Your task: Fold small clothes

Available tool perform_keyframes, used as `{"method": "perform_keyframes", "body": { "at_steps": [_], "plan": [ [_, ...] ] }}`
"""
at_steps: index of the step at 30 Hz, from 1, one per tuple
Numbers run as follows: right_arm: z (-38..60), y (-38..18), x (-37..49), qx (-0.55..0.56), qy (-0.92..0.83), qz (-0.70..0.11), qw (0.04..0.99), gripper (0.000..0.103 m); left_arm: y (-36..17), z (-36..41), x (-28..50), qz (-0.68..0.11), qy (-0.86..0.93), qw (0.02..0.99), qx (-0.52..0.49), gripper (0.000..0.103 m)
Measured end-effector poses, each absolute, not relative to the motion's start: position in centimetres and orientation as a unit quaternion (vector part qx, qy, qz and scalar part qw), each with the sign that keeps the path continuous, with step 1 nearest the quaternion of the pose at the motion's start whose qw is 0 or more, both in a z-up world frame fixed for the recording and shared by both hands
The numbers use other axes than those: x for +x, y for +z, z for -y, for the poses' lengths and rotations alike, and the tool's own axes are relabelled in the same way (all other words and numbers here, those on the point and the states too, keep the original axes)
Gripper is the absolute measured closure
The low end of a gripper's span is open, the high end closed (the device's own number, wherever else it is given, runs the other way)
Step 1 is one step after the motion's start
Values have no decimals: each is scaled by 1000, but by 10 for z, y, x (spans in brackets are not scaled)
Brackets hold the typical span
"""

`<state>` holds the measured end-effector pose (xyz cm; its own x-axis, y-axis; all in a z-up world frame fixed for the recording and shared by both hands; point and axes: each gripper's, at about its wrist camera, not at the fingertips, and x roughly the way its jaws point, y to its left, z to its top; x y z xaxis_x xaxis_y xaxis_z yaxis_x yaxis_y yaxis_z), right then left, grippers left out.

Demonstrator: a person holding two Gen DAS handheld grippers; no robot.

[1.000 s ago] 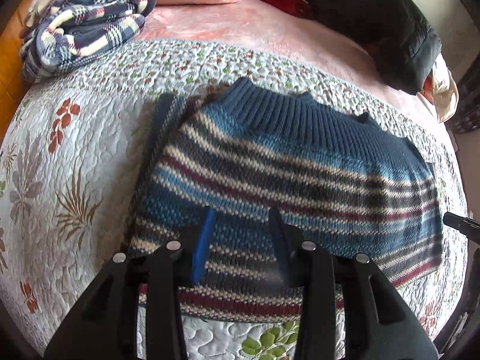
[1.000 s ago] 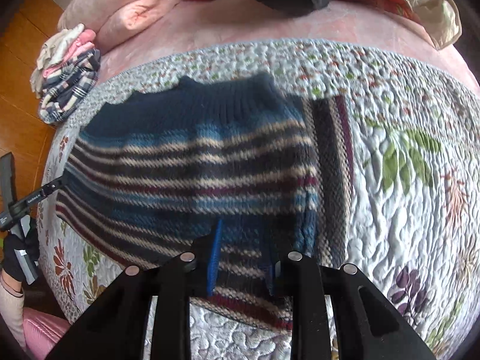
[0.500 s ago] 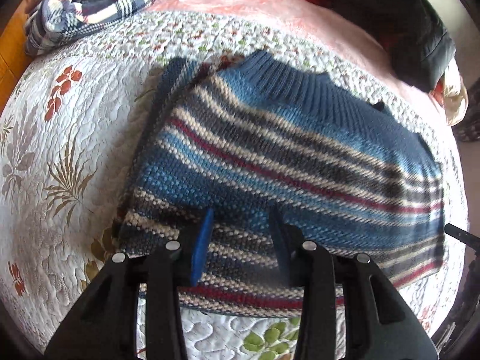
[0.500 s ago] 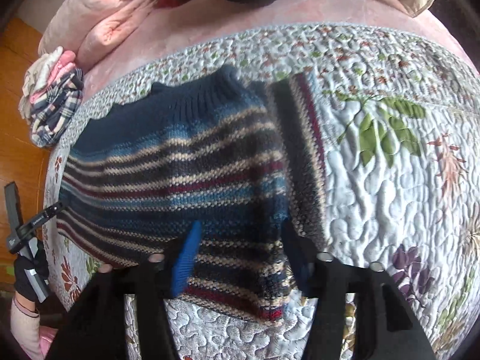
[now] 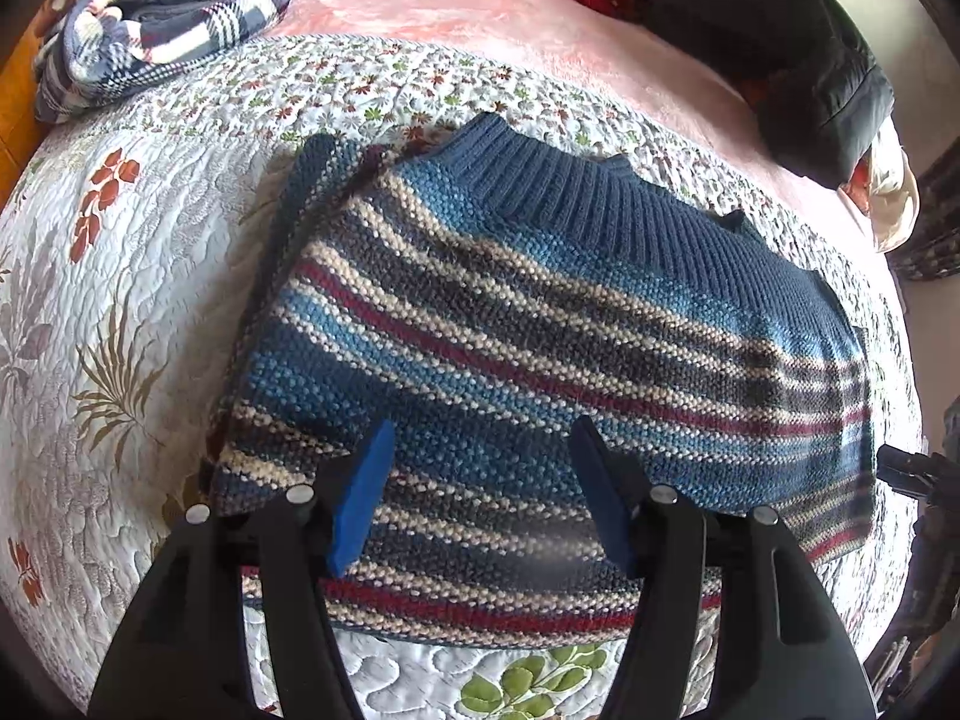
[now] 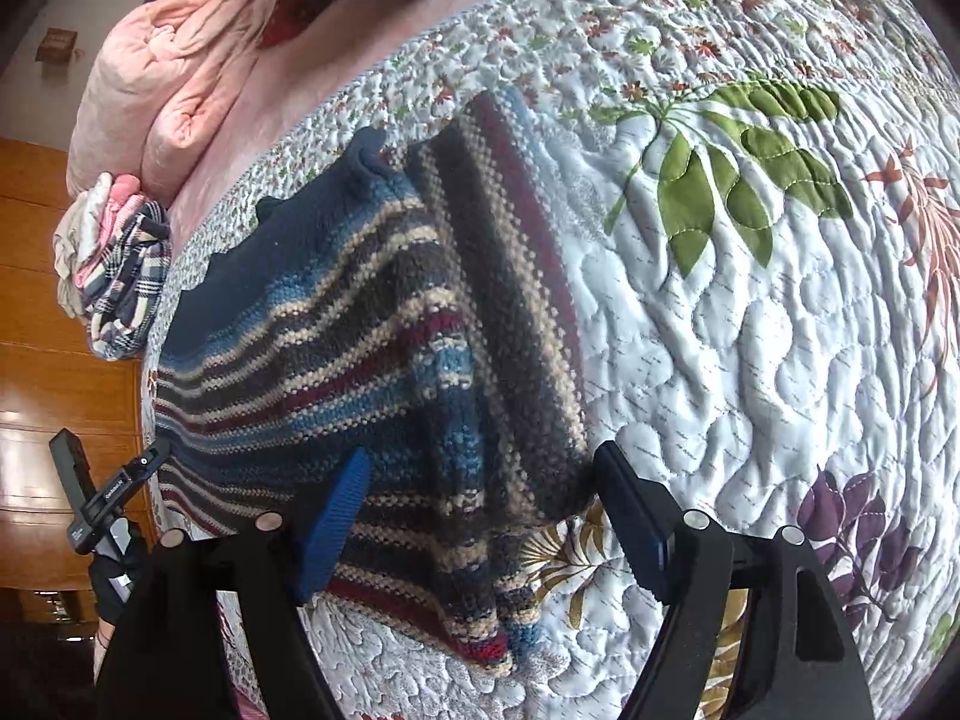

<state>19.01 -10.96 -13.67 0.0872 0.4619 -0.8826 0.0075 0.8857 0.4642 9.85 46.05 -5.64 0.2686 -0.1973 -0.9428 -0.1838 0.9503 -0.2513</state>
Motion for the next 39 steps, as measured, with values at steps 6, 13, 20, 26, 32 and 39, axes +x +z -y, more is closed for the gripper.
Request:
{"method": "perform_keyframes", "body": {
  "at_steps": [6,13,20,26,32,39],
  "plan": [
    [103,-151,192,159,159,-661,716,26,-68,-458,99,-610,-4,779,-143,41],
    [98,-141,194,149,179,-643,729,66,-72,-456,100,-608,-9,784,-127,39],
    [100,-150,195,162,170,-648,724,66,-76,-455,101,-608,-12,785,-121,38],
    [98,-151,193,157,165,-645,729,66,-79,-455,101,-607,-16,786,-117,38],
    [90,-129,193,154,174,-637,735,73,-73,-459,104,-608,-19,783,-129,38],
    [44,-60,189,134,252,-594,752,74,-51,-463,106,-590,-37,792,-152,38]
  ]
}}
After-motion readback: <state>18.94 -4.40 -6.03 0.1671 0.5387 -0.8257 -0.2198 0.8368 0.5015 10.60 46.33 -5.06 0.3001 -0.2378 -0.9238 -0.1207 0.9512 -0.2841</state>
